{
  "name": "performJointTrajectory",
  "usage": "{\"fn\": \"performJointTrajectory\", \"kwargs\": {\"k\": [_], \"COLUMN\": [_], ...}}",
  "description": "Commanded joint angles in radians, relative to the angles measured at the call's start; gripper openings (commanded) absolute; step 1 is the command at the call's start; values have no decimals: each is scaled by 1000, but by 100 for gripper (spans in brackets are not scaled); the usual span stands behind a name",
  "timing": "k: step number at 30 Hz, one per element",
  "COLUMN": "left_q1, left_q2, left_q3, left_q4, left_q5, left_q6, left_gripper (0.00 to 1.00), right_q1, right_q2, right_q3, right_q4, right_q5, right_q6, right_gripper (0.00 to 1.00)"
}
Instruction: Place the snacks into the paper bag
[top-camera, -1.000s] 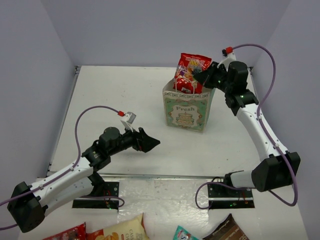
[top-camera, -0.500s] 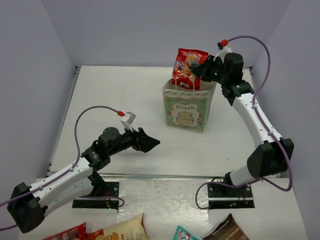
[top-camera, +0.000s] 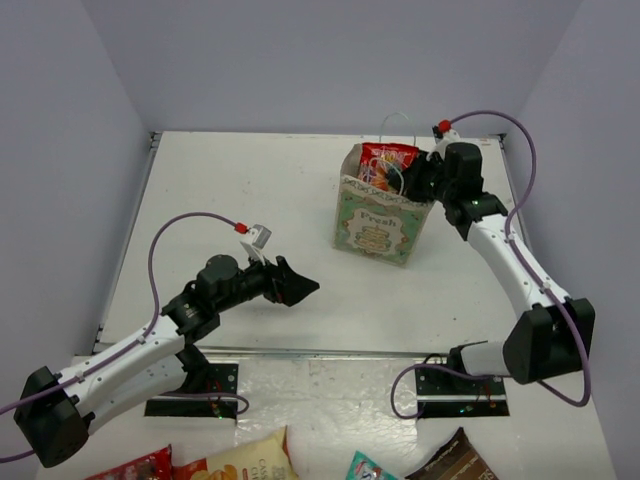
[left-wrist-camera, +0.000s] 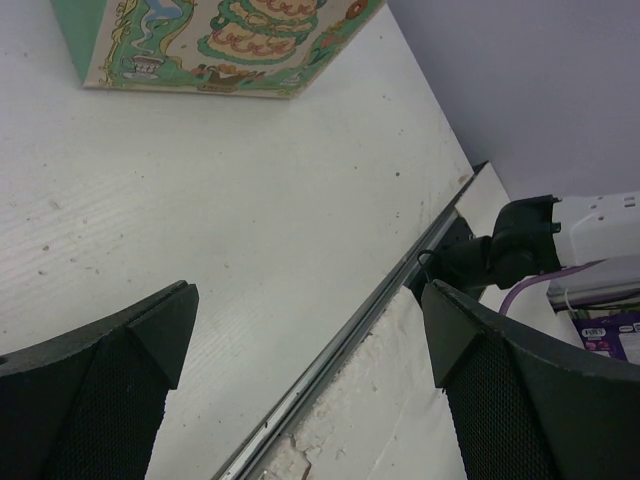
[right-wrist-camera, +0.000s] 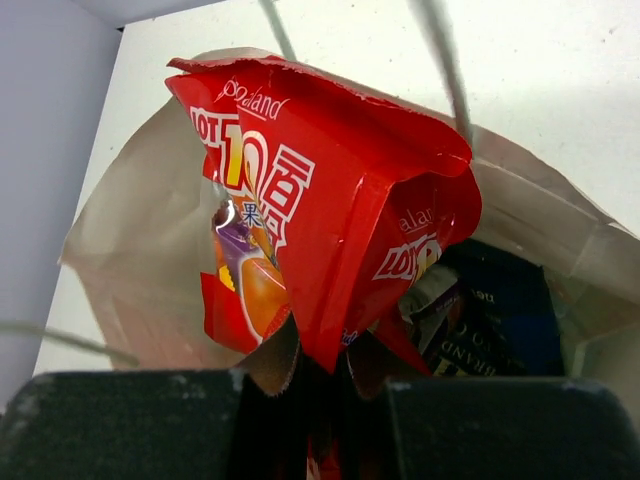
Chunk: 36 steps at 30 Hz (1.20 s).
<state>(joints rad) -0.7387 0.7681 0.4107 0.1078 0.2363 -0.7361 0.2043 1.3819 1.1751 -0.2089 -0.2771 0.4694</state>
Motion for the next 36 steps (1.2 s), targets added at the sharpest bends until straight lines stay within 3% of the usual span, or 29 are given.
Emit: {"fn": "performJointTrajectory", "kwargs": {"k": [1,7,11,16,21,28,36], "left_q1": [7,5,5,4,4,4,4], "left_q2": [-9,2,10,7,-1,-1,16], "left_q3": [7,5,2,4,0,2,8], "left_q4": [9,27,38,38,30,21,27], "left_q5": [3,6,12,12,12,8,9], "left_q6": [29,23,18,18,17,24,27], "left_gripper": [100,100,100,100,100,100,100], "right_q1": [0,46,84,113,127,142,142], "right_q2": [-125,-274,-336,-325,-304,-297,-314], "right_q3": [-17,-104,-108,-80,-66,-38,-6], "right_q4": [79,17,-46,-121,-142,-161,-181], "right_q5": [27,22,39,30,23,30,45], "right_q6": [-17,-34,-44,-46,-32,-22,-25], "right_gripper": [0,1,16,18,30,57,58]}}
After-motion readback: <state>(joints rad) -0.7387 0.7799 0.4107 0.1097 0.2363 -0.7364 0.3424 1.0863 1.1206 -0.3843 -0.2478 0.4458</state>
